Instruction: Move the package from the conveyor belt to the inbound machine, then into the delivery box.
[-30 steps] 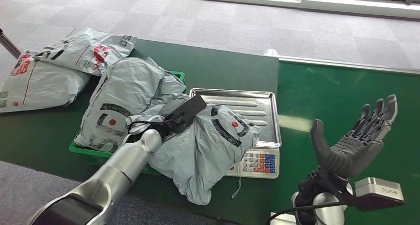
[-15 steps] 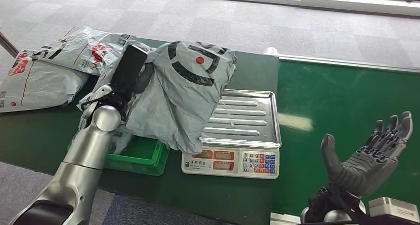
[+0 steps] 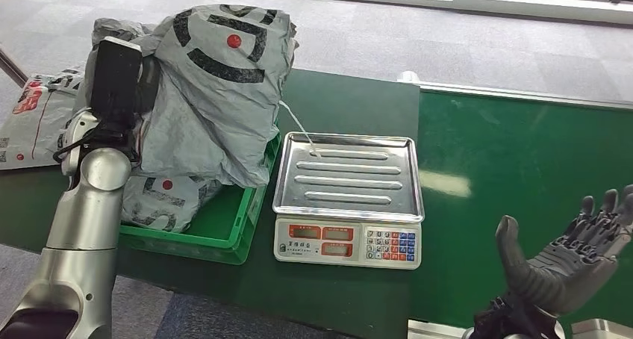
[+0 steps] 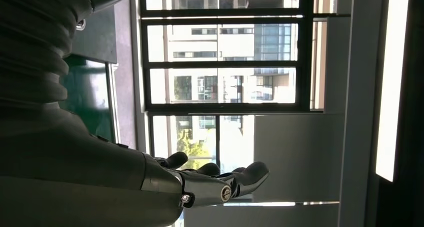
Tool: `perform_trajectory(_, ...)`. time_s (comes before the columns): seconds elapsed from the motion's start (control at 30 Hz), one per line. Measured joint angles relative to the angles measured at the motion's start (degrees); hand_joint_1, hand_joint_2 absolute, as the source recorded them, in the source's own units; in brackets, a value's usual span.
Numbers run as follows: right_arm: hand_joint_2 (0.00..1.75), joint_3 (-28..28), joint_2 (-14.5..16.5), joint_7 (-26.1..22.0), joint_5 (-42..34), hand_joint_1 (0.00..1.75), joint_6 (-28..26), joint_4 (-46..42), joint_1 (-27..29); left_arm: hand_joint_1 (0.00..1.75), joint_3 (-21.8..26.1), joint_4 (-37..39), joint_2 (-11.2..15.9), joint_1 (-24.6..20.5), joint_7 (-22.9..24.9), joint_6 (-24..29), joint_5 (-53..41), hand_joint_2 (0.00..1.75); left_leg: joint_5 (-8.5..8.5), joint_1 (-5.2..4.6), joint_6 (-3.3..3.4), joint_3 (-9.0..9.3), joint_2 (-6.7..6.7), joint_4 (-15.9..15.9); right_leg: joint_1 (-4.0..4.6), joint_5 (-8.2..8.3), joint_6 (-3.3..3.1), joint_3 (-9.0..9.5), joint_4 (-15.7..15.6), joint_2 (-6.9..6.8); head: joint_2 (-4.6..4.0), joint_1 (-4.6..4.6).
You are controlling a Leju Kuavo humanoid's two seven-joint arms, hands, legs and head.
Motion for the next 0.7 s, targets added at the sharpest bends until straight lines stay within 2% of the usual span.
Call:
perform_trajectory(0.03, 1.75, -0.13, 0.03, 0.0, -0.02, 0.0, 0.32, -0.02, 0.15, 1.75, 0.89, 0.02, 0.63, -0.11, 0.89, 0.55, -1.28, 1.75, 0.0, 0.0, 0.0, 0.0, 0.03, 0.0, 0.0, 0.0, -0.01, -0.01, 0.0, 0.01, 0.0, -0.01)
perform_trajectory(0.07, 1.75, -0.25, 0.07, 0.01, 0.02, 0.0, 0.67, -0.02, 0.25, 1.64, 1.76, 0.27, 1.26, -0.28, 1.81, 0.88, -2.8, 1.75, 0.0, 0.0, -0.01, 0.0, 0.05, 0.0, 0.0, -0.01, -0.02, -0.01, 0.0, 0.02, 0.0, 0.0)
perform_trajectory(0.17, 1.75, -0.61, 0.31, 0.07, 0.54, 0.0, 1.62, 0.01, 0.34, 0.36, 4.66, 2.63, 3.04, -1.01, 4.32, 0.63, -7.8, 1.75, 0.02, 0.02, -0.05, 0.0, 0.05, -0.02, 0.02, -0.03, -0.08, -0.01, 0.0, 0.03, 0.0, -0.01)
perform_trajectory(0.2, 1.75, -0.7, 0.39, 0.16, 0.72, 0.0, 1.81, 0.03, 0.34, 0.03, 5.68, 3.88, 3.56, -1.25, 5.02, 0.21, -9.25, 1.75, 0.03, 0.02, -0.07, 0.0, 0.05, -0.02, 0.02, -0.03, -0.1, -0.02, 0.0, 0.03, 0.0, -0.01)
perform_trajectory(0.37, 1.75, -0.99, 0.51, 1.33, 1.03, 0.0, 2.32, 0.52, -0.05, 0.0, 8.76, 10.4, 5.53, -2.51, 8.1, -1.03, -15.32, 1.75, 0.08, 0.06, -0.13, -0.01, 0.05, -0.03, 0.03, -0.01, -0.13, -0.03, 0.01, 0.03, 0.0, -0.01)
perform_trajectory(0.5, 1.75, -0.99, 0.55, 2.12, 1.43, 0.0, 2.74, 1.26, -0.64, 0.0, 9.4, 14.41, 6.35, -3.37, 9.77, -0.18, -18.99, 1.75, 0.08, 0.07, -0.13, -0.01, 0.03, -0.03, 0.03, -0.01, -0.13, -0.02, 0.01, 0.01, 0.0, -0.01)
perform_trajectory(0.7, 1.75, -0.99, 0.6, 2.19, 1.67, 0.0, 2.77, 2.09, -0.95, 0.0, 9.47, 17.47, 6.94, -3.71, 10.18, 0.19, -19.84, 1.75, 0.07, 0.06, -0.11, -0.02, 0.01, -0.03, 0.02, -0.01, -0.12, -0.02, 0.01, -0.01, 0.0, -0.01)
